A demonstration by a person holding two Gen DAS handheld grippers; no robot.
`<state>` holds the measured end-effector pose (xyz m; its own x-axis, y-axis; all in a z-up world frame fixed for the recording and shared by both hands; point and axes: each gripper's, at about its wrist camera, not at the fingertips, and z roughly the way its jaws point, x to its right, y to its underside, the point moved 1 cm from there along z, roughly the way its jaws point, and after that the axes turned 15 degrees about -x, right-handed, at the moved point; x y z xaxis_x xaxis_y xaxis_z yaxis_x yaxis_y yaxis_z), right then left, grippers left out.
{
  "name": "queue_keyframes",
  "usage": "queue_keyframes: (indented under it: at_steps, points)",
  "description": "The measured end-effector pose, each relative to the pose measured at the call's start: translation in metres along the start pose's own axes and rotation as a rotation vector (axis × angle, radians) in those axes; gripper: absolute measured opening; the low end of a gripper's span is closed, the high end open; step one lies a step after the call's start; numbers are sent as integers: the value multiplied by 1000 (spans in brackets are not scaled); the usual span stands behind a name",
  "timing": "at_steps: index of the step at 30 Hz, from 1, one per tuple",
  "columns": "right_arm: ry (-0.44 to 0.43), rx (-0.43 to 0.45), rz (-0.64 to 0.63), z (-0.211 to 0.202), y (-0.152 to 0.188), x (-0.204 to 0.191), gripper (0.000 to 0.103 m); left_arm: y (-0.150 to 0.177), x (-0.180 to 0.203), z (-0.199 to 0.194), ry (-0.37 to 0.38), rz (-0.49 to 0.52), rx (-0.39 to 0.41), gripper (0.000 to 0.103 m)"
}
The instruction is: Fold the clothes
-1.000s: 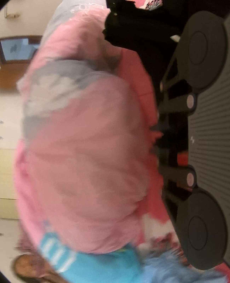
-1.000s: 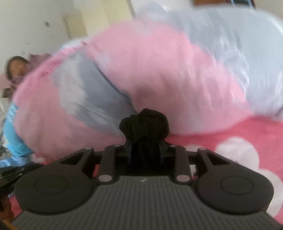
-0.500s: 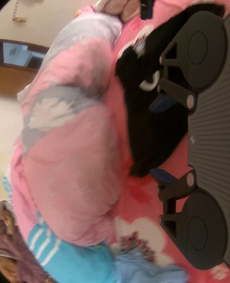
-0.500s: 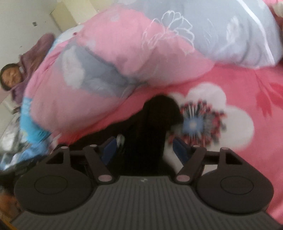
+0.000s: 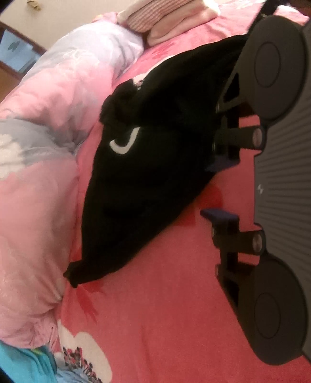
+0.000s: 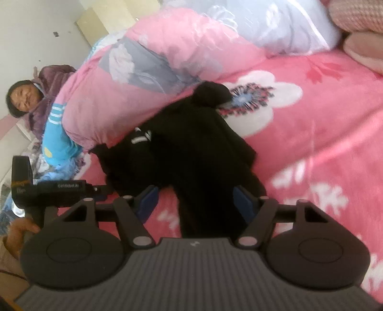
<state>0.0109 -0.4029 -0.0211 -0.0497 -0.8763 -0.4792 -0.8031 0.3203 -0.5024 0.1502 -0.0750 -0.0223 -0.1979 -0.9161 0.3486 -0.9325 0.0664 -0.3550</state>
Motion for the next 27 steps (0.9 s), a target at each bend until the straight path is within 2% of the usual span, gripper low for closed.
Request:
queue_keyframes:
  at_steps: [2, 4, 6, 8, 12, 18, 19, 21, 23, 25, 27]
  points:
    - [0, 6, 3, 2, 8, 4, 56, 0, 0, -2, -15, -13, 20, 12]
    - [1, 13, 6, 5, 15, 9, 46, 0, 1, -5, -29, -26, 41, 3]
    - [1, 19, 8, 7, 23, 13, 19, 0, 1, -7, -44, -39, 61, 0]
    - [-16, 28, 17, 7, 30, 18, 5, 0, 2, -9, -59, -52, 82, 0]
    - [-162, 56, 78, -4, 34, 27, 1, 0, 3, -14, -78, -75, 113, 0]
    - [-382, 99, 169, -21, 41, 41, 0, 5, 12, -12, 4, -83, 47, 3]
    - [-418, 106, 184, -24, 42, 44, 0, 6, 14, -12, 17, -84, 36, 6]
    - [-443, 113, 188, -27, 43, 44, 0, 7, 17, -12, 45, -87, 14, 28]
    - [-476, 117, 179, -30, 45, 42, 0, 9, 20, -12, 72, -89, -8, 42]
    - [-486, 129, 165, -34, 47, 39, 0, 11, 23, -11, 100, -92, -30, 45]
    - [-443, 133, 164, -36, 51, 39, 0, 12, 29, -3, 127, -112, -38, 47]
